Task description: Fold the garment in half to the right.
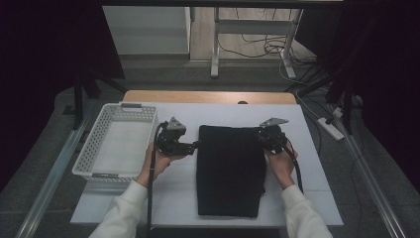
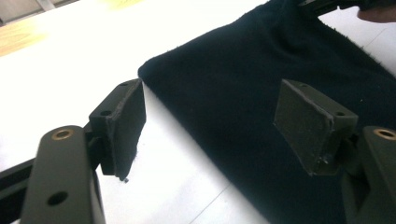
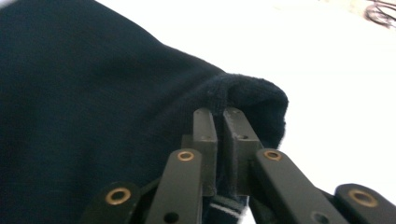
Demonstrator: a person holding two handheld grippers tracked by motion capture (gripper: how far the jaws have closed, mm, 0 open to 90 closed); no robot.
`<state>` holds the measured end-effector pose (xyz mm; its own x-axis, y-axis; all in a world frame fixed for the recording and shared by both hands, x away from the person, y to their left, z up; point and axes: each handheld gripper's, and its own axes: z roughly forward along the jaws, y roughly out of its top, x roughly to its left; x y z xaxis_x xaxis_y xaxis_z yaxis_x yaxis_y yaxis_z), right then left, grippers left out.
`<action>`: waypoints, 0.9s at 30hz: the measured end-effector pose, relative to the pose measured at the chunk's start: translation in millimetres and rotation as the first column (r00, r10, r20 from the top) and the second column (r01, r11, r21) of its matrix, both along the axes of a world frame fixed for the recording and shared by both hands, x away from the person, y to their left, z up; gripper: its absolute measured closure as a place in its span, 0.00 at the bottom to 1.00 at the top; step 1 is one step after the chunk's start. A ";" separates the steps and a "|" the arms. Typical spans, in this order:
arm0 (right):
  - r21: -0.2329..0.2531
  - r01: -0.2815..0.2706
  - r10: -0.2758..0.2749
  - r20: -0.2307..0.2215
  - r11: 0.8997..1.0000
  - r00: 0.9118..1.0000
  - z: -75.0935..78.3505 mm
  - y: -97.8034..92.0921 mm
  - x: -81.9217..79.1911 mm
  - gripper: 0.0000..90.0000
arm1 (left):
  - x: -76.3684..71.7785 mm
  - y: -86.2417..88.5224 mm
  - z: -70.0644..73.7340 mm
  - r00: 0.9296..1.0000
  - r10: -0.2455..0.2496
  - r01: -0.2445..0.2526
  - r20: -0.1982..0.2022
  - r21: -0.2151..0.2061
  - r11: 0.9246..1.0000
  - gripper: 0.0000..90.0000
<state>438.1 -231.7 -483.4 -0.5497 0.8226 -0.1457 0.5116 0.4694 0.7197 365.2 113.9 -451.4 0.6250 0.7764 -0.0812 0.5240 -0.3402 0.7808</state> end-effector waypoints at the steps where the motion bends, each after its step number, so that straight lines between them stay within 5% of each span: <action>1: -0.002 0.005 -0.006 -0.019 1.000 1.000 -3.2 -3.3 3.6 0.94 | -2.0 2.6 -0.4 1.000 0.007 -0.007 0.002 0.002 1.000 0.29; 9: 0.032 0.021 -0.018 -0.081 0.999 0.997 -14.7 -11.5 13.3 0.90 | -1.3 5.6 -2.8 1.000 0.010 -0.010 -0.004 -0.001 1.000 0.29; 15: 0.109 0.045 -0.036 -0.088 0.993 0.995 -7.2 -21.3 9.9 0.61 | 2.4 1.8 -3.7 1.000 -0.006 0.006 -0.006 0.000 1.000 0.29; 19: 0.211 0.010 0.002 -0.060 0.977 0.998 2.5 -25.8 -1.7 0.50 | 5.6 -1.6 -2.6 1.000 -0.017 0.017 -0.005 -0.010 1.000 0.29; 27: 0.228 -0.079 0.087 -0.024 0.970 0.996 15.4 -21.7 -25.2 0.35 | 12.3 -4.6 -4.4 0.999 -0.046 0.045 -0.018 -0.018 0.999 0.28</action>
